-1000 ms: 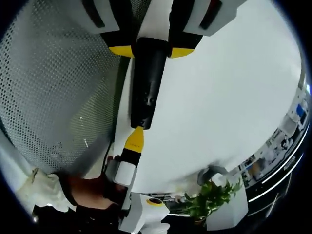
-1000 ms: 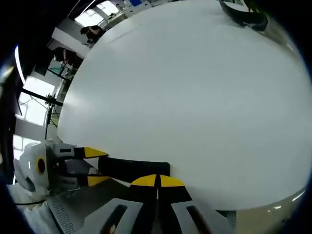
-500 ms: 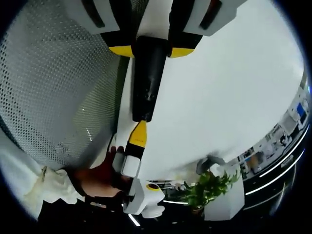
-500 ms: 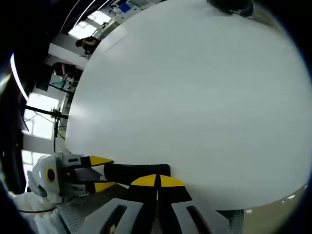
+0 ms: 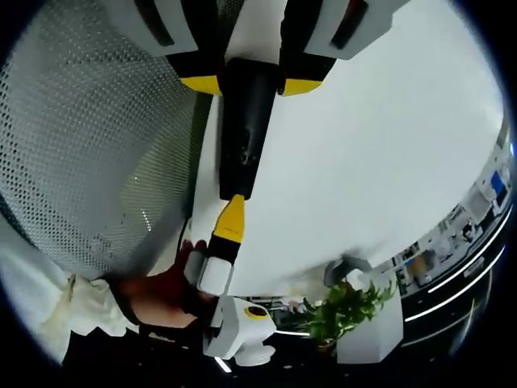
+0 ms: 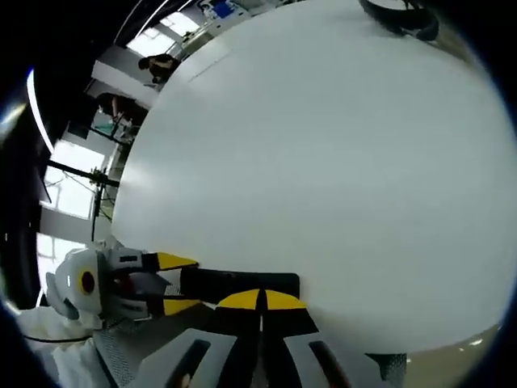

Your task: Press the specified remote control buttons in sequence, fully releasing each button before pressing the next.

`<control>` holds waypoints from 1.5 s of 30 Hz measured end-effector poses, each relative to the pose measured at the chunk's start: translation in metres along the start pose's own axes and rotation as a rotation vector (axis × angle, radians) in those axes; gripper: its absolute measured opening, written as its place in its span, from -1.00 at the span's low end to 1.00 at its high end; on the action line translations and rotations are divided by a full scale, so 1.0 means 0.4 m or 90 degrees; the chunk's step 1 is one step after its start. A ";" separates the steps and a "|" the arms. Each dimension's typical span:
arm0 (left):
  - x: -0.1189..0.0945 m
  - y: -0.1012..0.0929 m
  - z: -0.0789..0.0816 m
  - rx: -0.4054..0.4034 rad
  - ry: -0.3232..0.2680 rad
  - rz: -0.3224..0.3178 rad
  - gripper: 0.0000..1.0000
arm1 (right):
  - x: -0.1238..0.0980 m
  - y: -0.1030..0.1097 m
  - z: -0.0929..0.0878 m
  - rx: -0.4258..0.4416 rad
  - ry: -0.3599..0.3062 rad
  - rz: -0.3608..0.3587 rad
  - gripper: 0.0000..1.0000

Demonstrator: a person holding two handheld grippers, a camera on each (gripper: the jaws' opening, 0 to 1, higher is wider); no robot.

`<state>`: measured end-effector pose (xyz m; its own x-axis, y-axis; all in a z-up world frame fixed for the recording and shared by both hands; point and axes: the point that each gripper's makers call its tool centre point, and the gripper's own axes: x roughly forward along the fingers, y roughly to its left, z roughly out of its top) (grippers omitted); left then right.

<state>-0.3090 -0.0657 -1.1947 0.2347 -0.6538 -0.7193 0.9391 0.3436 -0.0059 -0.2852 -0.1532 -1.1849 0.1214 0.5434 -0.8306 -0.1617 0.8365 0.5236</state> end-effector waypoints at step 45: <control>0.006 -0.015 0.008 0.020 -0.011 -0.016 -0.52 | 0.010 0.011 0.008 -0.052 -0.010 -0.004 -1.00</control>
<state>-0.3132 -0.0716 -1.1942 0.2150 -0.6737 -0.7070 0.9521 0.3057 -0.0018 -0.2824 -0.1470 -1.1854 0.1376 0.5398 -0.8305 -0.2401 0.8316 0.5008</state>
